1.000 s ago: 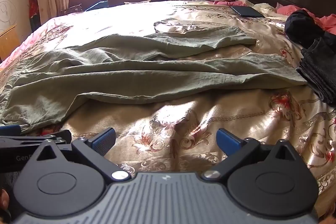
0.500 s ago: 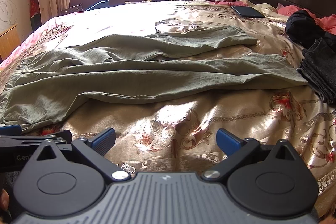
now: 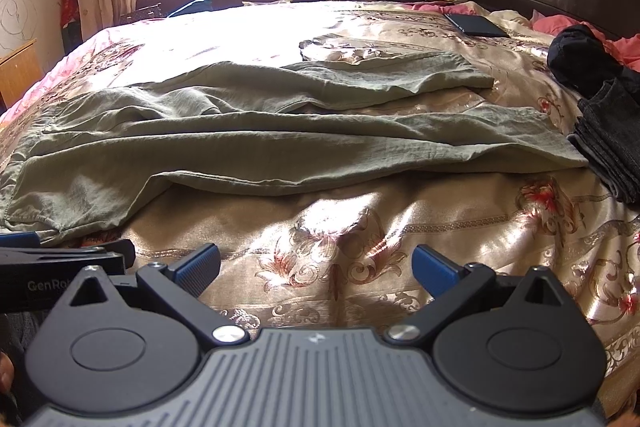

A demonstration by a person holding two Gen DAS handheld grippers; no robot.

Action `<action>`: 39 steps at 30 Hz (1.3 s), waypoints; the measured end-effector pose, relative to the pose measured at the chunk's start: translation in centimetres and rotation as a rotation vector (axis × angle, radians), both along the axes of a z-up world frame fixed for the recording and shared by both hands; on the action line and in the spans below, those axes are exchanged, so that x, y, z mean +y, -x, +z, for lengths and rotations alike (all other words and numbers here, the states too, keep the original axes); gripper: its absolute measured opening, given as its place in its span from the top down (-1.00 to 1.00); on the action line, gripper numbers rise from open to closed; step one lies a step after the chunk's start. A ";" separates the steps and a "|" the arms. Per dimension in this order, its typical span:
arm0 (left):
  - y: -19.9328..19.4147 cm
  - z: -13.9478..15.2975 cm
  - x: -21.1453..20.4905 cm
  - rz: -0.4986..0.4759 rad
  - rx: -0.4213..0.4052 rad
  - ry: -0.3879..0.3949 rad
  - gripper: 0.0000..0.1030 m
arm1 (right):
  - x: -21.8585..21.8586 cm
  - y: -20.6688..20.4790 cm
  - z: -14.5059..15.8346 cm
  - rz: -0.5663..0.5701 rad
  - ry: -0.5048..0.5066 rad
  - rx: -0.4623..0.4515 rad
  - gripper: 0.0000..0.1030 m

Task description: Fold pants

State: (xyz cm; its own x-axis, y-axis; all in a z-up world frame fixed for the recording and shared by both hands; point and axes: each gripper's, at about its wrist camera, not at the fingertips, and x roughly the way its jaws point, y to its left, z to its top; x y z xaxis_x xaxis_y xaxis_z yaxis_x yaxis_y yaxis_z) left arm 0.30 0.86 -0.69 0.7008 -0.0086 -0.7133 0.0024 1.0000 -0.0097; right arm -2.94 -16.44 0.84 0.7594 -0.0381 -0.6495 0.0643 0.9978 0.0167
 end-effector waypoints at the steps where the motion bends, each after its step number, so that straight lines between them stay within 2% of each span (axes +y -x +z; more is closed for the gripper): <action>1: 0.0 0.0 0.1 0.002 0.001 0.002 -1.00 | 0.1 0.1 0.1 0.005 0.007 -0.004 -0.97; 39: 0.1 0.2 0.0 0.006 0.008 -0.006 -1.00 | -0.2 -0.3 0.1 0.002 -0.013 0.010 -0.97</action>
